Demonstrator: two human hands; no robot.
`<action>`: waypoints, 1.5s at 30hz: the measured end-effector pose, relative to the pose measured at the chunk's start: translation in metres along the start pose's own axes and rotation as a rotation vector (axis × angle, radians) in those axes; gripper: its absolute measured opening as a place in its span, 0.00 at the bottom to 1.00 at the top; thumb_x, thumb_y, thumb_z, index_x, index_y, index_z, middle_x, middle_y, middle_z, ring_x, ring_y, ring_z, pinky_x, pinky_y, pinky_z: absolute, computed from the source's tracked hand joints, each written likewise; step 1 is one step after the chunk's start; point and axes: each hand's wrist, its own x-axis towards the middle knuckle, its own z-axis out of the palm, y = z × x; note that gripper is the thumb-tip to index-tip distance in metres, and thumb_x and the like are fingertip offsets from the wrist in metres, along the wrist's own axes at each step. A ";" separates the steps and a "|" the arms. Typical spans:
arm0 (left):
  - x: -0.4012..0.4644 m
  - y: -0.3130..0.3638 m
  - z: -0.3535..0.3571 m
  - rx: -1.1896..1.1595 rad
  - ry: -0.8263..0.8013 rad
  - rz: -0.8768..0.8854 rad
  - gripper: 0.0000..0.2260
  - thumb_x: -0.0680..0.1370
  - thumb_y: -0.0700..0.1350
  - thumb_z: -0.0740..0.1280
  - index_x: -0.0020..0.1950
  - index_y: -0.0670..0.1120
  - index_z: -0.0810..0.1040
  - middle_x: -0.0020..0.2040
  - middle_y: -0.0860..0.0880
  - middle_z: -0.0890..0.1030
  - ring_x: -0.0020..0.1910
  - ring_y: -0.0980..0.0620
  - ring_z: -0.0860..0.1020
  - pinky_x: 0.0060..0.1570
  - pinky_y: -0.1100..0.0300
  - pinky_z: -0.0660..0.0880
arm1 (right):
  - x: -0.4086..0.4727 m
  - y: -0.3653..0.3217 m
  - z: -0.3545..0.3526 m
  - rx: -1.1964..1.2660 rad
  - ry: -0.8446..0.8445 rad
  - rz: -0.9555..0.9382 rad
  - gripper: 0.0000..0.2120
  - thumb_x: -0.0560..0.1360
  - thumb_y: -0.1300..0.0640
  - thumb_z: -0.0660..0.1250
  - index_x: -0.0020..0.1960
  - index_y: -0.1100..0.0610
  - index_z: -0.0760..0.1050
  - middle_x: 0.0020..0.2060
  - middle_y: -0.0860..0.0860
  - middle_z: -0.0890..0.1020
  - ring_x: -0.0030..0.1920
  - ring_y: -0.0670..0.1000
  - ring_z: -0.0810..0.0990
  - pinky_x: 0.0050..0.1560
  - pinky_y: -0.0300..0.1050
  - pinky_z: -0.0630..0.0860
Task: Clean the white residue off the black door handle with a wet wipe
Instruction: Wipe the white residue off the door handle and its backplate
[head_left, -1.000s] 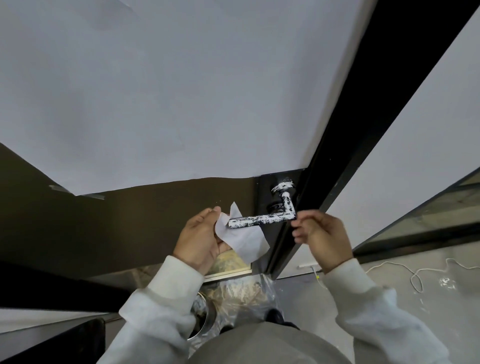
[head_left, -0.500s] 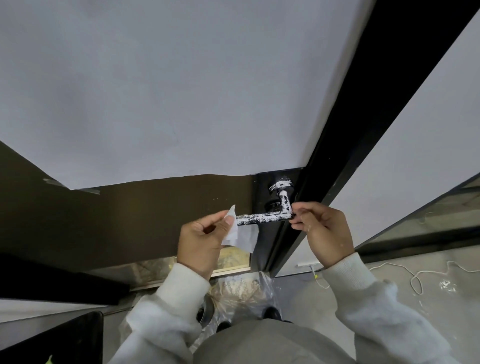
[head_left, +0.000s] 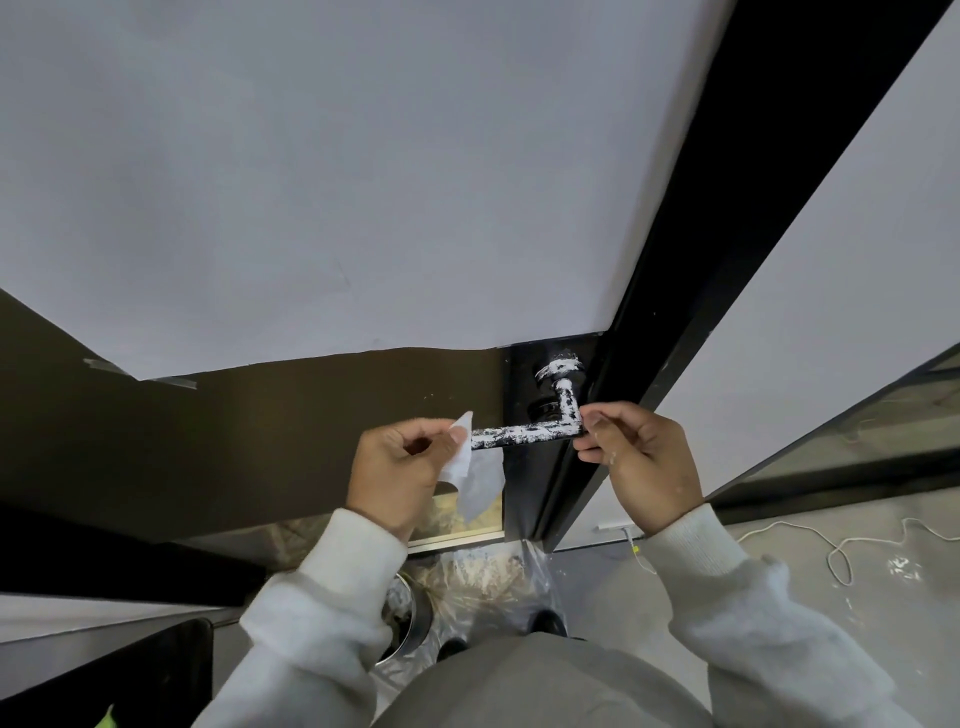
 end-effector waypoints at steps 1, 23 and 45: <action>0.003 0.001 0.003 0.047 0.038 0.018 0.04 0.74 0.40 0.75 0.41 0.47 0.87 0.40 0.45 0.87 0.38 0.54 0.82 0.41 0.60 0.79 | 0.001 0.000 0.001 -0.001 0.001 -0.002 0.07 0.79 0.61 0.66 0.48 0.55 0.84 0.40 0.52 0.86 0.41 0.52 0.87 0.46 0.49 0.84; 0.004 -0.009 0.008 0.298 -0.021 0.235 0.05 0.73 0.44 0.77 0.46 0.53 0.88 0.44 0.56 0.88 0.47 0.57 0.85 0.52 0.57 0.81 | -0.001 0.006 0.000 0.022 0.016 0.019 0.08 0.79 0.61 0.67 0.47 0.53 0.84 0.36 0.50 0.85 0.40 0.54 0.86 0.46 0.51 0.84; -0.006 -0.017 -0.001 -0.100 -0.065 0.138 0.12 0.74 0.34 0.72 0.55 0.44 0.85 0.47 0.49 0.88 0.45 0.54 0.84 0.45 0.59 0.82 | 0.003 0.007 -0.005 0.109 -0.019 0.025 0.11 0.80 0.64 0.65 0.44 0.54 0.83 0.37 0.55 0.84 0.37 0.52 0.84 0.44 0.52 0.83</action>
